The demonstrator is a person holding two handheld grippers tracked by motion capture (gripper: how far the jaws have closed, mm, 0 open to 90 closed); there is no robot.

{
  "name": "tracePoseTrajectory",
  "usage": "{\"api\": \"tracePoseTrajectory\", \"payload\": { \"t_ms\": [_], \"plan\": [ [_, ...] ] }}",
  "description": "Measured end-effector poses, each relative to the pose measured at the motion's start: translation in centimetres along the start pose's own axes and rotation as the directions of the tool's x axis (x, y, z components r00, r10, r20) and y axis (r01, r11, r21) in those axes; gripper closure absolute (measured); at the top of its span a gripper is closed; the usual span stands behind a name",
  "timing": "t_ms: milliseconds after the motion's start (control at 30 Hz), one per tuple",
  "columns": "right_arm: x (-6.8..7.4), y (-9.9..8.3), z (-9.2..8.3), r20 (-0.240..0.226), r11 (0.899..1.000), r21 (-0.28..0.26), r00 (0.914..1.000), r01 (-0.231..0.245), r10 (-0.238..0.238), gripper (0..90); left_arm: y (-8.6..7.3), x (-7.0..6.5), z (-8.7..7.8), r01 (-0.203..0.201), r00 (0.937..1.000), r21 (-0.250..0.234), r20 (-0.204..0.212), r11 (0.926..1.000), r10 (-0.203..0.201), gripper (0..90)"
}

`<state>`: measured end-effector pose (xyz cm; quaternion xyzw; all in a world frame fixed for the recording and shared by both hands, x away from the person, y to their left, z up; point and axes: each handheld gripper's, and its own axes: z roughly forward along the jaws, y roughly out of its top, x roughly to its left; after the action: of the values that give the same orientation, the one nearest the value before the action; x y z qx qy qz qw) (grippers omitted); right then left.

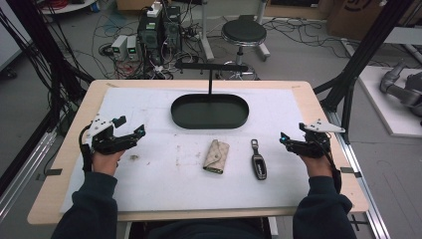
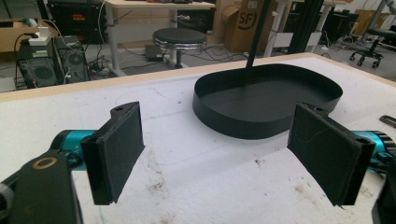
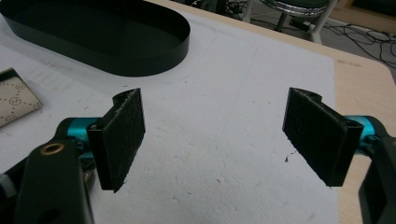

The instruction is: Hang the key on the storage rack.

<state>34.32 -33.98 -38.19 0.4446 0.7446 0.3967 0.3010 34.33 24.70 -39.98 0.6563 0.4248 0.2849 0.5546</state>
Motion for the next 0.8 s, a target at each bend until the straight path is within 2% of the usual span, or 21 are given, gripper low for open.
{"api": "tracePoseTrajectory", "payload": {
  "t_ms": [300, 400, 467, 533, 567, 600, 633, 700, 733, 767, 800],
  "plan": [
    [0.7, -0.2, 0.4, -0.021, 1.0, -0.005, 0.9998, -0.008, 0.008, 21.5, -0.1, 0.4, 0.2, 0.011, 0.9998, 0.004, -0.015, 0.9999, -0.011, 18.3],
    [1.1, -0.4, 0.8, -0.064, 0.999, 0.013, 0.9974, -0.033, 0.034, 21.5, -0.1, 0.3, 0.1, 0.009, 0.9999, 0.008, -0.009, 0.9999, -0.009, 18.3],
    [1.3, -0.4, 0.9, -0.07, 0.999, 0.018, 0.9969, -0.036, 0.037, 21.5, -0.1, 0.3, 0.2, 0.006, 1.0, 0.012, -0.007, 0.9999, -0.006, 18.3],
    [2.2, -0.5, 1.5, -0.09, 0.999, 0.048, 0.9955, -0.026, 0.031, 21.5, -0.1, 0.3, 0.2, 0.004, 1.0, 0.013, -0.003, 0.9999, -0.004, 18.3],
    [2.2, -0.5, 1.5, -0.09, 0.999, 0.048, 0.9955, -0.026, 0.031, 21.5, -0.1, 0.2, 0.2, 0.004, 1.0, 0.011, -0.001, 0.9999, -0.004, 18.3],
    [3.2, -0.5, 1.9, -0.107, 0.997, 0.07, 0.994, -0.017, 0.024, 21.5, 0.0, 0.1, 0.1, 0.0, 1.0, 0.012, 0.0, 0.9999, 0.0, 18.4],
    [3.2, -0.5, 1.9, -0.107, 0.997, 0.07, 0.994, -0.017, 0.024, 21.5, 0.0, 0.1, 0.1, -0.004, 1.0, 0.012, 0.001, 0.9999, 0.004, 18.4],
    [4.5, -0.5, 2.4, -0.15, 0.995, 0.101, 0.9887, 0.007, 0.009, 21.6, 0.0, 0.0, 0.1, -0.005, 1.0, 0.013, 0.004, 0.9999, 0.005, 18.5],
    [4.5, -0.5, 2.4, -0.15, 0.995, 0.101, 0.9887, 0.007, 0.009, 21.6, -0.1, 0.0, 0.1, -0.006, 1.0, 0.017, 0.005, 0.9998, 0.006, 18.5],
    [5.4, -0.5, 2.9, -0.171, 0.991, 0.13, 0.9852, 0.032, -0.009, 21.6, -0.2, 0.0, 0.1, -0.003, 1.0, 0.021, 0.007, 0.9998, 0.003, 18.7],
    [5.4, -0.5, 2.9, -0.171, 0.991, 0.13, 0.9852, 0.032, -0.009, 21.6, -0.3, 0.0, 0.2, 0.0, 1.0, 0.027, 0.008, 0.9996, 0.0, 18.7]
  ]
}}
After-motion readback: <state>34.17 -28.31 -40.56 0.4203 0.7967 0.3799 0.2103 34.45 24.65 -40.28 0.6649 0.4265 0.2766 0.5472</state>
